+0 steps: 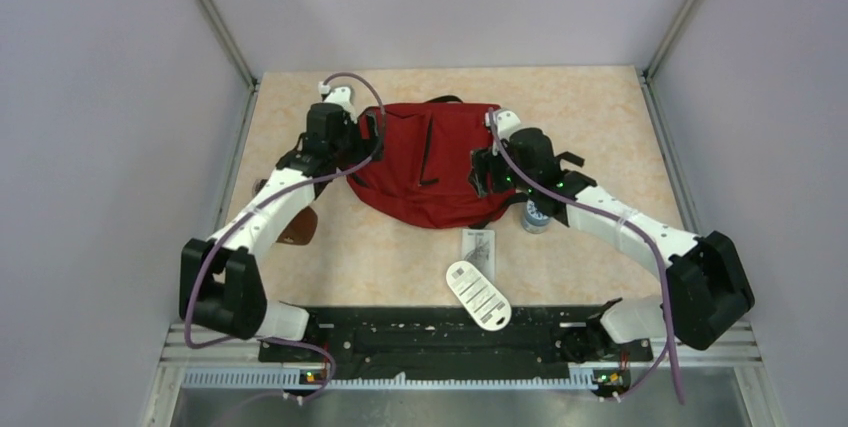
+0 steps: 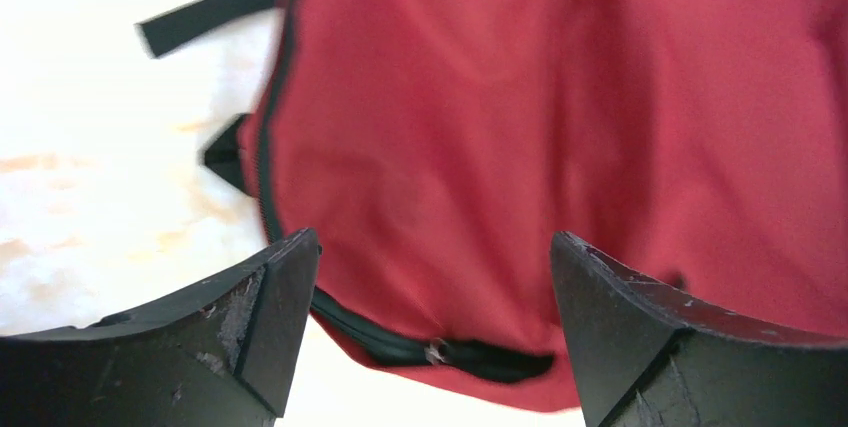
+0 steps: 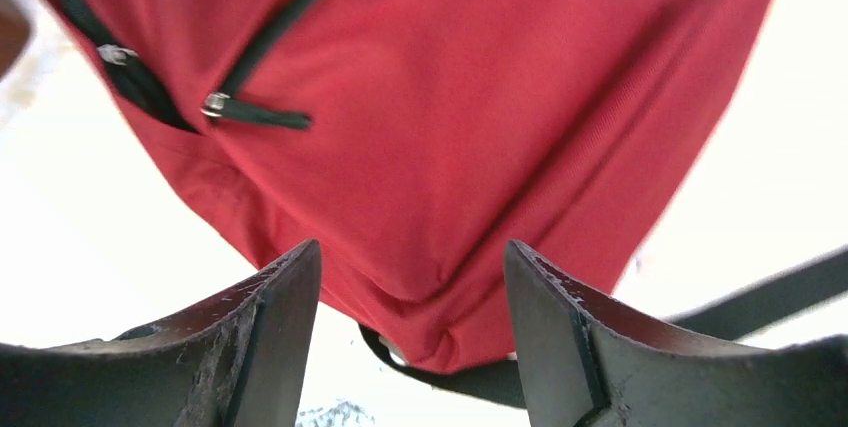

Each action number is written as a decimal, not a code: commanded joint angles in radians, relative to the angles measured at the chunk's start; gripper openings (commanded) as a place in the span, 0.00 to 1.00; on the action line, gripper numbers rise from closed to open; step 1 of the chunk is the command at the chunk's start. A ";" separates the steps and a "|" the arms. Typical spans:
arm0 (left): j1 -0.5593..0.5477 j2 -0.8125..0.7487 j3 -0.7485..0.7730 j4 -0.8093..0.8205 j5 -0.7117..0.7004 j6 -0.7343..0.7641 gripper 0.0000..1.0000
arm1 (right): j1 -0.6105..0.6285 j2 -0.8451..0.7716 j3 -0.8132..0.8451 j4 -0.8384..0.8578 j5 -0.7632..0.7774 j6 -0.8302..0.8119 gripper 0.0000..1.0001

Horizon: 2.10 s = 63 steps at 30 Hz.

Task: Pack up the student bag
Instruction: Adjust the student bag at the center of the board, then unzip the student bag at the center of the board.

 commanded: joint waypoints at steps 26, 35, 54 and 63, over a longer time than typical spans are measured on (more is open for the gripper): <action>-0.092 0.038 -0.385 0.598 0.546 -0.065 0.64 | 0.155 0.428 0.290 0.171 -0.240 -0.479 0.55; -0.108 0.025 -0.421 0.610 0.502 -0.045 0.48 | 0.158 0.451 0.284 0.223 -0.111 -0.464 0.12; -0.218 0.032 -0.362 0.603 0.278 0.031 0.67 | 0.159 0.346 0.286 0.204 -0.017 -0.428 0.08; -0.219 0.060 -0.360 0.629 0.281 0.024 0.49 | 0.160 0.394 0.313 0.184 -0.053 -0.427 0.20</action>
